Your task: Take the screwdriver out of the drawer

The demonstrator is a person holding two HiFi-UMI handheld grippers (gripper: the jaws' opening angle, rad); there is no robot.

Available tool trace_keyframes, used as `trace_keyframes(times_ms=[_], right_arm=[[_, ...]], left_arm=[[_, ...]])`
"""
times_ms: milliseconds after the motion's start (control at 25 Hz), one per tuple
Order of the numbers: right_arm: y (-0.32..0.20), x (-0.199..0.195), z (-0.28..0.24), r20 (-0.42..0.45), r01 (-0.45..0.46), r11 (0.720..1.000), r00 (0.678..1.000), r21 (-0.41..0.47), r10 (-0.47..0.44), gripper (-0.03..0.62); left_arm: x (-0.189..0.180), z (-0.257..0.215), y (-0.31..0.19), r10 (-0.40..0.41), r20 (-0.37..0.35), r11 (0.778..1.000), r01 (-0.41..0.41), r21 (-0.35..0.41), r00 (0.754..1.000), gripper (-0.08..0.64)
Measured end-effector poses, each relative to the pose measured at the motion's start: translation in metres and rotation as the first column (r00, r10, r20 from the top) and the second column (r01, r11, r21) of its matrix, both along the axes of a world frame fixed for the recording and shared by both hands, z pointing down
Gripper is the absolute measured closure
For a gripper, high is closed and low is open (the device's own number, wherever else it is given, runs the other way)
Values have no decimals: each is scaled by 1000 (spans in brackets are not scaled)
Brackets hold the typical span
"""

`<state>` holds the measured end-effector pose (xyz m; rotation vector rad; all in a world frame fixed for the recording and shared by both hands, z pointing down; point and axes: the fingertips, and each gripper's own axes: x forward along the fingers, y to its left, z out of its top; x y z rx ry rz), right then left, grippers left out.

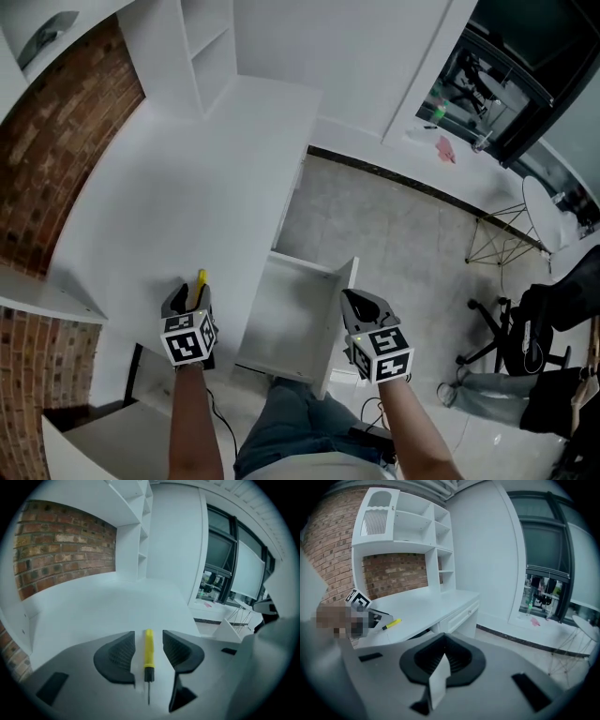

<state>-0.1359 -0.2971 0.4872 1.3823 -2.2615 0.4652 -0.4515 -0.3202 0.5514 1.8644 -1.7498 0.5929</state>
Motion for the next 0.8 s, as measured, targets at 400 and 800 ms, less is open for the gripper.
trace_keyframes(times_ms=[400,800], right_arm=[[26,-13,-74,65,87,977,993,192,-101,581],[101,2,-139,78,97,919,988,383,-137,581]], left_arm=[[6,-120,53,19,65,939,-40,342,998,546],[56,-212,137,79,88,805,-115,582,993,546]])
